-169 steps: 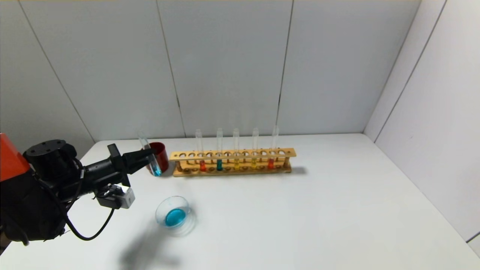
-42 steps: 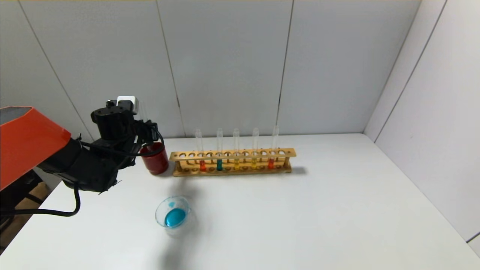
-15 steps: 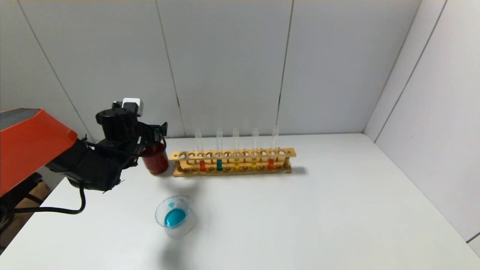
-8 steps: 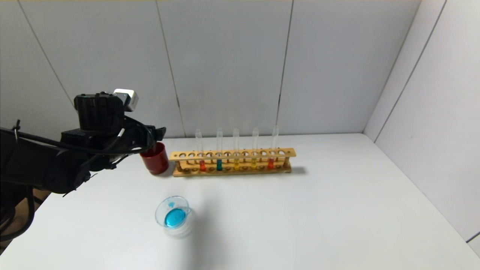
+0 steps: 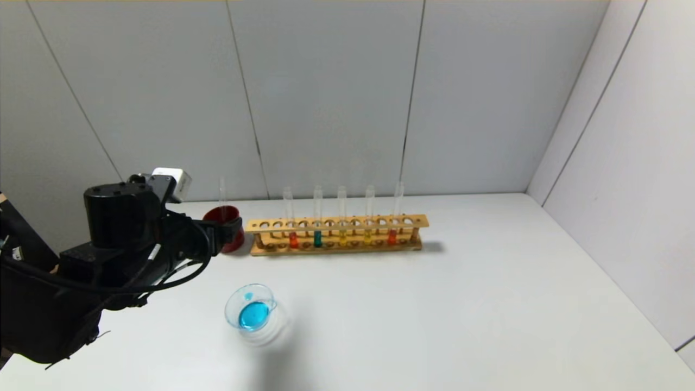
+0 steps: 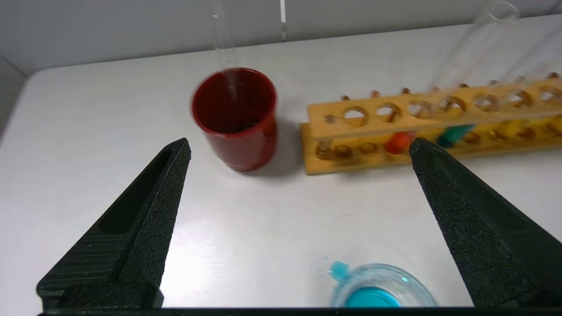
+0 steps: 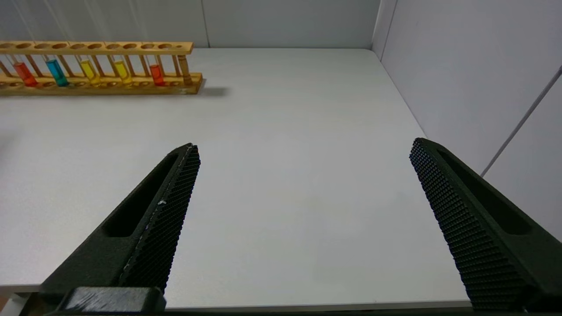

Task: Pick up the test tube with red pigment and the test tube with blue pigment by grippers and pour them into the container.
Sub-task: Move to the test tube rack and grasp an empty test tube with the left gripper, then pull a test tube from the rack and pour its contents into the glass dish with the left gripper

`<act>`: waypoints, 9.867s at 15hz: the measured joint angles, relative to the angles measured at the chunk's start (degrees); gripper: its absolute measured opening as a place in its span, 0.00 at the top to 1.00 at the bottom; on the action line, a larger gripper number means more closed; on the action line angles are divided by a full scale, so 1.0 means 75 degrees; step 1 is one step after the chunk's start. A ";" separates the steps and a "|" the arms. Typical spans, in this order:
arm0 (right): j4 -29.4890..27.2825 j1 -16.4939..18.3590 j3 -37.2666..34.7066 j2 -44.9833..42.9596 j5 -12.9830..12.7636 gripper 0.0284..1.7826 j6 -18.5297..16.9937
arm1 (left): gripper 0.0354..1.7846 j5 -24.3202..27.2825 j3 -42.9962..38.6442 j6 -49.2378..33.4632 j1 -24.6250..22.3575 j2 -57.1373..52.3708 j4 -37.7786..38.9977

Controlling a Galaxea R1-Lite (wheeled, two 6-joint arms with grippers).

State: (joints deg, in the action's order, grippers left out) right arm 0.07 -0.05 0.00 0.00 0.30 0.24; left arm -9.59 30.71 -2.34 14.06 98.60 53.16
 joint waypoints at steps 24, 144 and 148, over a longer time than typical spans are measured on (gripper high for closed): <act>0.0000 0.0000 0.0000 0.0000 -0.0002 0.02 0.0000 | 0.02 0.0244 0.1968 -0.0003 0.0962 0.2962 0.1603; 0.0000 -0.0003 0.0000 0.0000 0.0000 0.02 0.0000 | 0.85 0.7053 0.0018 1.4091 -0.1489 0.1577 -0.0011; 0.0000 -0.0003 0.0000 0.0000 0.0000 0.02 -0.0003 | 0.85 0.7111 0.0164 1.4391 -0.1651 0.1760 -0.0007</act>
State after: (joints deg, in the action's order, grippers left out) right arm 0.07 -0.07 0.00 0.00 0.30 0.22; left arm 43.74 31.94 105.59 1.67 111.80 53.11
